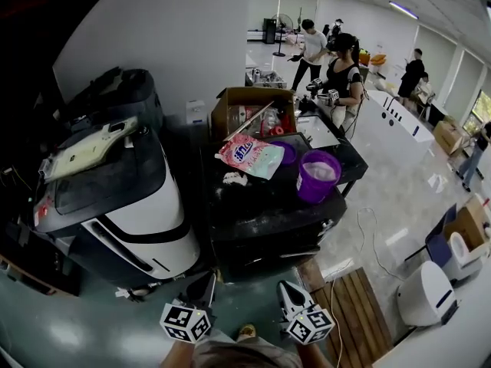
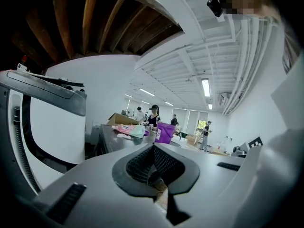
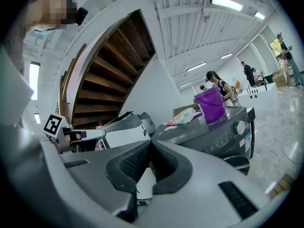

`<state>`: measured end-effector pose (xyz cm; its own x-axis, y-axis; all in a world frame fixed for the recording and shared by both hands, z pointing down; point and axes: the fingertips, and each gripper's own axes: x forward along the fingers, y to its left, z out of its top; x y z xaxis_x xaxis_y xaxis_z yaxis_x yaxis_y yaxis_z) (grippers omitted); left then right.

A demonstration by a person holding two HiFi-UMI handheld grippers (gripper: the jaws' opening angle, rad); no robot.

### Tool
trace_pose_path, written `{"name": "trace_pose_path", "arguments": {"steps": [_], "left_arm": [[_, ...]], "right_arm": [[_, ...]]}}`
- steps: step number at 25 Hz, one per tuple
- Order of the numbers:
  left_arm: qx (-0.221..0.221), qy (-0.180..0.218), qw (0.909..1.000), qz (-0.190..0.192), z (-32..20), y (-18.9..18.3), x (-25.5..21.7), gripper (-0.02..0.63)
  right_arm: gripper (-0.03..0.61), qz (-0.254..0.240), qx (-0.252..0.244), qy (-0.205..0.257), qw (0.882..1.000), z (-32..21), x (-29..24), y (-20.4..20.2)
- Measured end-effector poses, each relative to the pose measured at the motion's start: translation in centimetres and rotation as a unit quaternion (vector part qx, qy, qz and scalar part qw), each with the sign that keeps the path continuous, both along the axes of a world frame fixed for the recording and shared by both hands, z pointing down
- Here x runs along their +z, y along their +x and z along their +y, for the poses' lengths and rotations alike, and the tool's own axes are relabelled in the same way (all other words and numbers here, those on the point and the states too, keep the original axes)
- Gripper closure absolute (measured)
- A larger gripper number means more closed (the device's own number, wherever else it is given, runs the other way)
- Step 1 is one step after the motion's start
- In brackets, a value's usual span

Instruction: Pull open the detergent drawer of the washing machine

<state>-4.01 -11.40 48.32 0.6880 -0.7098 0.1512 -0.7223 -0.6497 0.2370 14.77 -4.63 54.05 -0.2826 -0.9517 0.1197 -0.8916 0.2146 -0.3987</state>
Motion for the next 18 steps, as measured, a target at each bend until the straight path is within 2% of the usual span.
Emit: {"name": "trace_pose_path", "arguments": {"steps": [18], "left_arm": [[0.020,0.005,0.9998,0.003,-5.6,-0.2,-0.8,0.594]], "right_arm": [[0.584,-0.001,0.004,0.021,1.000,-5.3,-2.2,-1.6]]}}
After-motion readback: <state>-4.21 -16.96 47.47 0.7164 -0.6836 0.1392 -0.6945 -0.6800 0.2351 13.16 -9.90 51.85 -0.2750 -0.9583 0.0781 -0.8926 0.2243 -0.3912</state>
